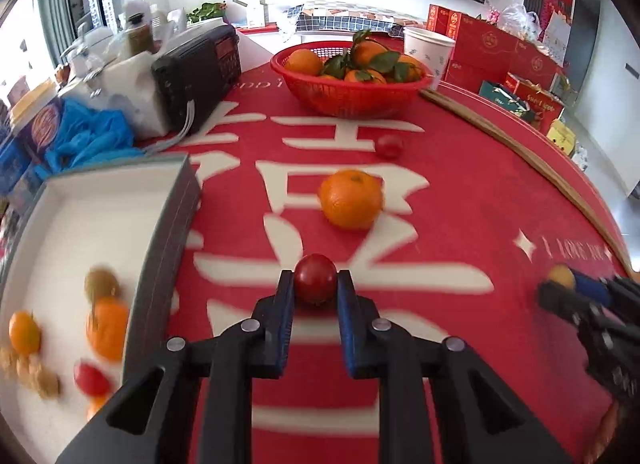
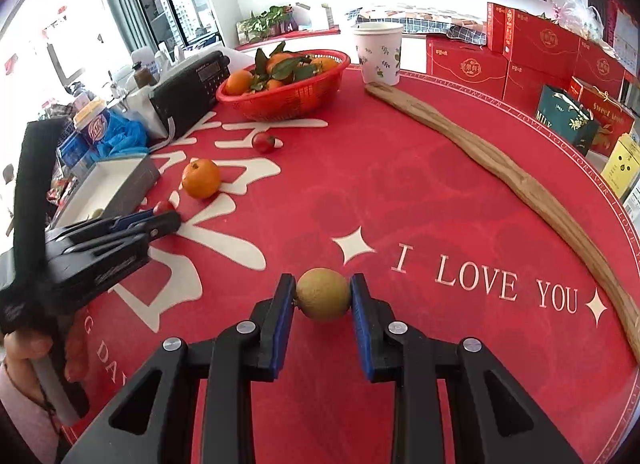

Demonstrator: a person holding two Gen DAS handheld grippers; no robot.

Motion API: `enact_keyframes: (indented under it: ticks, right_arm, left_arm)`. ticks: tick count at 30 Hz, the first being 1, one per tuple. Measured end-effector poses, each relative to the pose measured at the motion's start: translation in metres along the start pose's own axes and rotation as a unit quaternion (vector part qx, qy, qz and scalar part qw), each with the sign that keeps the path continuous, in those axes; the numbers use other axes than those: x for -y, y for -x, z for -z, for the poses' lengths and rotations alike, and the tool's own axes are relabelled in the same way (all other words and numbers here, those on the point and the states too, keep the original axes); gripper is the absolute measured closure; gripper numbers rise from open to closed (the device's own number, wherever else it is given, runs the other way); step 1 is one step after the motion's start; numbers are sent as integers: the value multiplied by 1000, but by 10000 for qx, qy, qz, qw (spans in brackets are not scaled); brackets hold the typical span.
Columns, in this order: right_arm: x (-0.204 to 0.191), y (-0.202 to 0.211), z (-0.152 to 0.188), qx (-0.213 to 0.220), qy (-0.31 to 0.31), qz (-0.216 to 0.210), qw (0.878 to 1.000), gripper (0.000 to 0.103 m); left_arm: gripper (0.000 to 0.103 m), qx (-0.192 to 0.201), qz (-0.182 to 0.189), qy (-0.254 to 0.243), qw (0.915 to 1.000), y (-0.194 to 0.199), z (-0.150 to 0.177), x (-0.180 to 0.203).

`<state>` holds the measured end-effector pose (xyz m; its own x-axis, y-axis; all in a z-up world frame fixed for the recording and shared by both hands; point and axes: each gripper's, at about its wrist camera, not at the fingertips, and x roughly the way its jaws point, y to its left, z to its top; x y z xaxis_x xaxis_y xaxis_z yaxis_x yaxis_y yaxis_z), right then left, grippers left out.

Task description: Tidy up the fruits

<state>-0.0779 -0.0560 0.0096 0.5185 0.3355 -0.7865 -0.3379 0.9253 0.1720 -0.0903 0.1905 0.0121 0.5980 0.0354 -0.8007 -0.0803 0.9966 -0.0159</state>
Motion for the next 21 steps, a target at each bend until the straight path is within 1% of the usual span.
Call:
enact_keyframes:
  ticks: [3,5,6,10,15,21]
  right_arm:
    - [2,0,4,12,-11,-11,10000,74]
    - [2,0,6,29,-36,0,10000,74]
    - [2,0,7,25,-54,-3,10000,74]
    - [-3,-1,9,83,21,120,9999,74]
    - [-12,-5,7,92,147,249,9995,74]
    - [-27,-9,6,57,357,231,9991,74]
  left_arm:
    - [80,120,-51,-1,9999,14,20,2]
    - [80,178,-98,-25,9998,19,27,3]
    - [80,180,-50,23,9998,20,29,2]
    - [80,184,62,92,9998,23,32,-5]
    - [79,188,102,129,9997,24,35,-10]
    - [79,184,-54,24,9998,25,36,-6]
